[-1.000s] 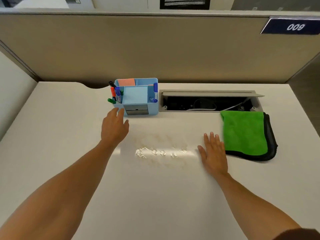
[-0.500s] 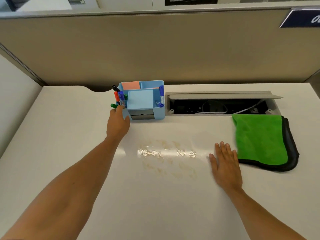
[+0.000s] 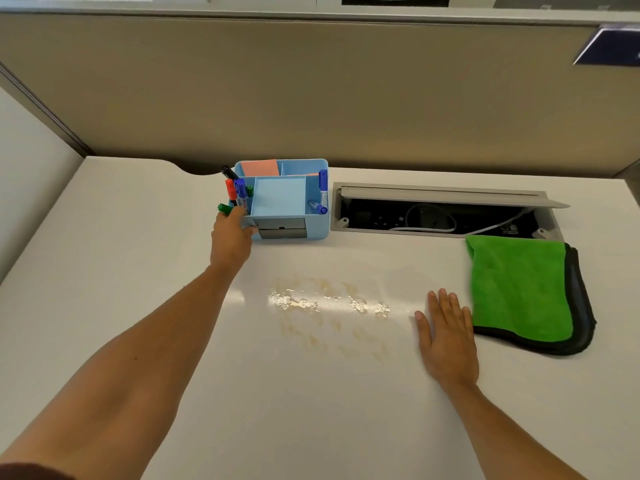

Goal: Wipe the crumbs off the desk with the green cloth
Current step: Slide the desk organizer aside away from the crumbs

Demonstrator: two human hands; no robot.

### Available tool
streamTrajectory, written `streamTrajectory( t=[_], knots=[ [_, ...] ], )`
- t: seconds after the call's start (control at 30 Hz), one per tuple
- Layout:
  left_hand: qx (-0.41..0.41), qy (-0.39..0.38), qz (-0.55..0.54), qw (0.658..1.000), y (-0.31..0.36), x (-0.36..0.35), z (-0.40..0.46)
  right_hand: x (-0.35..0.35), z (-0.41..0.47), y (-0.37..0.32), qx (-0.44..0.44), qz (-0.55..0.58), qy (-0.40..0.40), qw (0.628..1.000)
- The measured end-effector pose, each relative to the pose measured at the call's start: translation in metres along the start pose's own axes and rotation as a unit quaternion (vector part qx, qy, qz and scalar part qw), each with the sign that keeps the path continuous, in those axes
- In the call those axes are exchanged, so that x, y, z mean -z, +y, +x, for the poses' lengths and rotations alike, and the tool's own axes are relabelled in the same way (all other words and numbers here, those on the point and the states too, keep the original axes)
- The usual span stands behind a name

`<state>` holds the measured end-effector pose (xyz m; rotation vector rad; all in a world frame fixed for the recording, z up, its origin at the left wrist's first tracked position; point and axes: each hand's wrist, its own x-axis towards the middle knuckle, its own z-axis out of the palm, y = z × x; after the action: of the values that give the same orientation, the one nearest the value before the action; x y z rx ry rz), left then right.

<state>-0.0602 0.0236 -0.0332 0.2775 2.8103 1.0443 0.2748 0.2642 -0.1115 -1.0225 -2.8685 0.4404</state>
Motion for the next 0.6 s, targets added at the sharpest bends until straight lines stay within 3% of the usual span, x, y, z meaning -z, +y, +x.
streamTrajectory(
  t=[0.23,0.6],
  knots=[
    [0.004,0.055,-0.007,0.998,-0.017,0.020,-0.019,0.003,0.000,-0.003,-0.001,0.004,0.012,1.000],
    [0.113,0.155,0.027,0.981,-0.084,0.097,-0.039,0.000,0.000,-0.003,0.001,-0.005,0.007,1.000]
  ],
)
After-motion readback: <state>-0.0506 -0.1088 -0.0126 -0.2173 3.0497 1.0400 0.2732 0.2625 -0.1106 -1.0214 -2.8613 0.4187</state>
